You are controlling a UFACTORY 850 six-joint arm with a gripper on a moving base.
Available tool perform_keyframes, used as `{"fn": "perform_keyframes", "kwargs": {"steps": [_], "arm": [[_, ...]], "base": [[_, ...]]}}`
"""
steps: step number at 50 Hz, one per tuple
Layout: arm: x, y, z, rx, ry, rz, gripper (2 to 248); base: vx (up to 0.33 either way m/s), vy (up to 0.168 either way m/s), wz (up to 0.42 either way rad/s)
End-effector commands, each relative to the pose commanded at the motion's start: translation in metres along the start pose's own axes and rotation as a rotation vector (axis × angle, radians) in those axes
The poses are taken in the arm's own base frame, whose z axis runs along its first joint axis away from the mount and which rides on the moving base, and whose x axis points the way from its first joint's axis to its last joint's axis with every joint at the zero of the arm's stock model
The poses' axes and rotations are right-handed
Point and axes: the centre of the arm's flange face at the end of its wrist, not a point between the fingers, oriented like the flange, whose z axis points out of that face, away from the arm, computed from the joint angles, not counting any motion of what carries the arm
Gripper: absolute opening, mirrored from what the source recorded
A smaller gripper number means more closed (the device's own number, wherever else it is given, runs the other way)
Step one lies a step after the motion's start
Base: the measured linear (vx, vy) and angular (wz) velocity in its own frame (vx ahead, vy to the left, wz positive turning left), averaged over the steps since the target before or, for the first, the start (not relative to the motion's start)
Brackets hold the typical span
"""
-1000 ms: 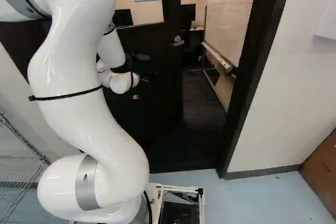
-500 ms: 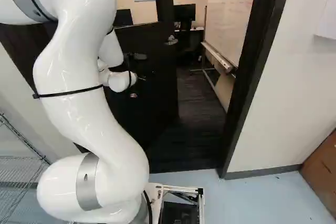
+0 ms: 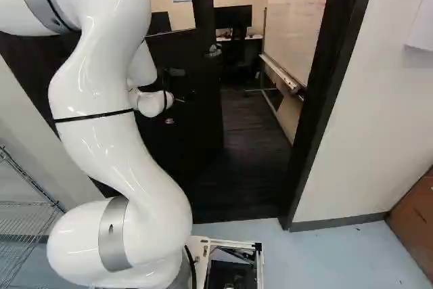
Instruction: Open the door and move inside
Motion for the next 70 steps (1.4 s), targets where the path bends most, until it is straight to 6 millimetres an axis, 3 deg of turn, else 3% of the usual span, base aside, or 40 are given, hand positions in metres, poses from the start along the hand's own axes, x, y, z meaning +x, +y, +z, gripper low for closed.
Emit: {"fn": "perform_keyframes", "kwargs": {"steps": [70], "arm": [[0.000,-0.055,0.050,0.172,0.034,-0.097,247]], "base": [[0.000,0.000,0.000]]}}
